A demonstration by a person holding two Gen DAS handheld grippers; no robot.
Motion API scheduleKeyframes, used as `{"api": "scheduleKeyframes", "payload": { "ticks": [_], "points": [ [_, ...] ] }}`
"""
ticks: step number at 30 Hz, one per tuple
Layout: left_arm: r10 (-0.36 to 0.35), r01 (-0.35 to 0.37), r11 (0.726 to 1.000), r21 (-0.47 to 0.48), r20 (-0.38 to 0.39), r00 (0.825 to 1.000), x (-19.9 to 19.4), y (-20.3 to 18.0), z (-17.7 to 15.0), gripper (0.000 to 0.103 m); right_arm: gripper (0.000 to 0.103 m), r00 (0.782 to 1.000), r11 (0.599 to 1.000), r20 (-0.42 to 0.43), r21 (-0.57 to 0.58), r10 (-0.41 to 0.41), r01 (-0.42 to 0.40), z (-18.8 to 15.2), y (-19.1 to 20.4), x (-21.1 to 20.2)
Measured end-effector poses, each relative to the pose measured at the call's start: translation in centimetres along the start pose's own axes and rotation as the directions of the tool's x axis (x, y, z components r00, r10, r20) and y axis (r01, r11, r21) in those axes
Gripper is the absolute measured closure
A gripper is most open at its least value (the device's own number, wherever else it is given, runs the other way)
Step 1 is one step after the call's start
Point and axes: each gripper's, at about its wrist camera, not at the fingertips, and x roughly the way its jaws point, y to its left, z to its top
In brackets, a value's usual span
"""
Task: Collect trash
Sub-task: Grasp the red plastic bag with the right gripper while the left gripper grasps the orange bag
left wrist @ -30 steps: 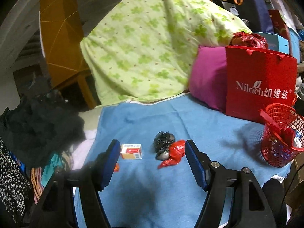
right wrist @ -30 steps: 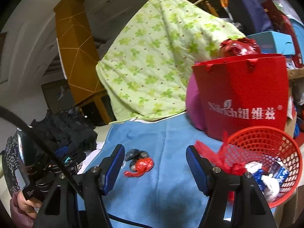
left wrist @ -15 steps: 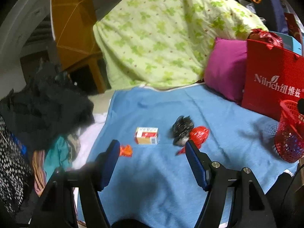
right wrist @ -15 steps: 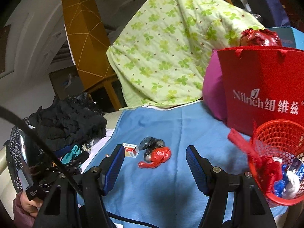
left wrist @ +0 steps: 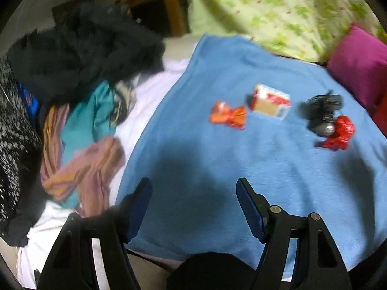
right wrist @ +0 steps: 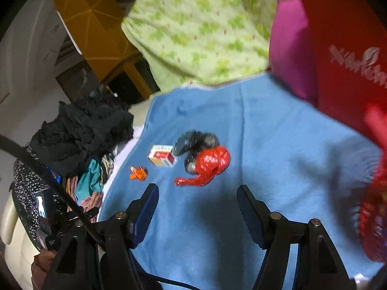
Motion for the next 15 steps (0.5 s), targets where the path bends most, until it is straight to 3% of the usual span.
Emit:
{"api": "scheduleKeyframes", "payload": {
  "ticks": [7, 10, 15],
  "points": [
    [-0.096, 0.096, 0.995, -0.029, -0.020, 0.995, 4.7, 1.0, 3.9, 0.031, 0.032, 0.990, 0.987, -0.108, 0.139, 0.095, -0.080, 2.2, -2.4, 8.7],
    [-0.179, 0.178, 0.984, -0.029, -0.021, 0.984, 6.6, 0.2, 6.3, 0.031, 0.032, 0.984, 0.966, -0.108, 0.230, 0.143, -0.115, 2.6, -3.7, 11.3],
    [-0.258, 0.256, 0.966, -0.040, -0.037, 0.965, 9.3, -1.8, 9.4, 0.031, 0.032, 0.978, 0.939, -0.137, 0.326, 0.160, -0.108, 2.8, -5.1, 13.9]
  ]
}}
